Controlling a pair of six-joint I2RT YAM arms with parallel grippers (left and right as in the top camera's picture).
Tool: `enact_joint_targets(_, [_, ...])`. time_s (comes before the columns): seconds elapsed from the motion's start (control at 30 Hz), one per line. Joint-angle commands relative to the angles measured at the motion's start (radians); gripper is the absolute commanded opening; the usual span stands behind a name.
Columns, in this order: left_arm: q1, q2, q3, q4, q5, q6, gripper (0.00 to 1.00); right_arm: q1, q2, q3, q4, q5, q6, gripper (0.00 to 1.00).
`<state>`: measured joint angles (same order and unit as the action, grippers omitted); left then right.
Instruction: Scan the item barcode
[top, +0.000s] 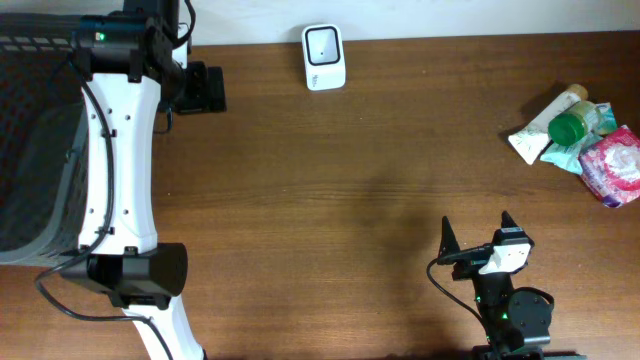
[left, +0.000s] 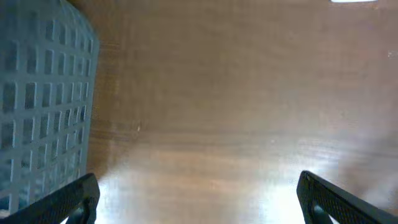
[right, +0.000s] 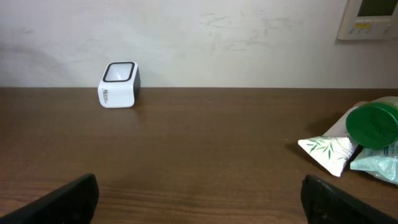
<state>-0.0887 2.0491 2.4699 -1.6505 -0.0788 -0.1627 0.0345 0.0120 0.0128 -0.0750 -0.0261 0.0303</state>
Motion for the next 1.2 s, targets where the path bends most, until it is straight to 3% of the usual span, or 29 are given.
enact_joint_targets(0.0, [-0.003,-0.006,-0.008,-0.023,0.062,-0.008,0.99,0.003,-0.008,-0.007,-0.004,0.012,0.011,0.98])
enact_joint_targets(0.1, [-0.017,-0.092,-0.171,0.096,0.095,-0.008,0.99,0.003,-0.008,-0.007,-0.004,0.012,0.011,0.98])
enact_joint_targets(0.2, [-0.08,-0.301,-0.59,0.403,0.09,0.003,0.99,0.003,-0.008,-0.007,-0.004,0.012,0.011,0.99])
enact_joint_targets(0.5, [-0.197,-0.713,-1.29,0.907,0.091,0.089,0.99,0.003,-0.008,-0.007,-0.004,0.012,0.011,0.99])
enact_joint_targets(0.67, [-0.2,-0.796,-1.506,0.943,0.09,0.089,0.99,0.003,-0.008,-0.007,-0.004,0.012,0.011,0.99])
enact_joint_targets(0.9, [-0.2,-0.805,-1.709,1.181,0.11,0.081,0.99,0.003,-0.008,-0.007,-0.004,0.012,0.011,0.98])
enact_joint_targets(1.0, [-0.2,-0.875,-1.809,1.296,0.11,0.081,0.99,0.004,-0.008,-0.007,-0.004,0.012,0.011,0.98])
enact_joint_targets(1.17, [-0.198,-1.151,-2.026,1.442,0.109,0.081,0.99,0.003,-0.008,-0.007,-0.004,0.012,0.011,0.99])
